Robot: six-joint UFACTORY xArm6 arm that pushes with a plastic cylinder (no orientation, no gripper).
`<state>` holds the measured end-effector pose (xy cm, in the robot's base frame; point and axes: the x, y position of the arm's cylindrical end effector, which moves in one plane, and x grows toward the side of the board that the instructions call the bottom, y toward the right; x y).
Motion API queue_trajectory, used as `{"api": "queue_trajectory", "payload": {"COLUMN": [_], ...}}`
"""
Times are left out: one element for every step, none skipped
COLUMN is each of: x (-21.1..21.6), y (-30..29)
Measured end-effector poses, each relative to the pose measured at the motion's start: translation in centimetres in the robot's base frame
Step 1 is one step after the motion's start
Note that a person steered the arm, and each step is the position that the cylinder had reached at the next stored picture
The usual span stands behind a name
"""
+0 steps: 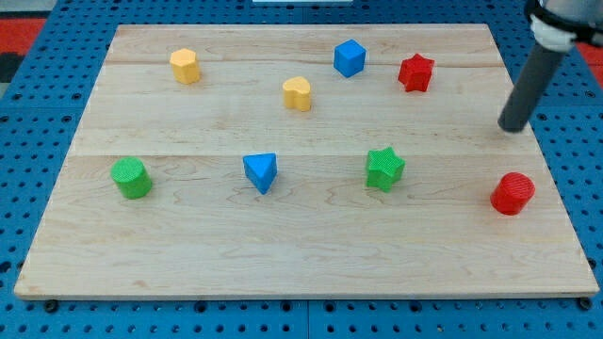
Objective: Move the green star below the blue cube
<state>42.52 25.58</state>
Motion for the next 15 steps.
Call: {"api": "queue_trajectory", "payload": {"x": [3.3,4.6,8.1,8.7,5.4,3.3,1.6,0.1,-0.3,5.6,4.4,1.8,1.0,1.3,-0.7], "y": [-4.2,-9.5,-11.9,-16.6,-19.1,-19.0,-18.2,-18.5,-19.8,-20.1,-16.4,-15.2,-12.3,-8.9,-8.5]}}
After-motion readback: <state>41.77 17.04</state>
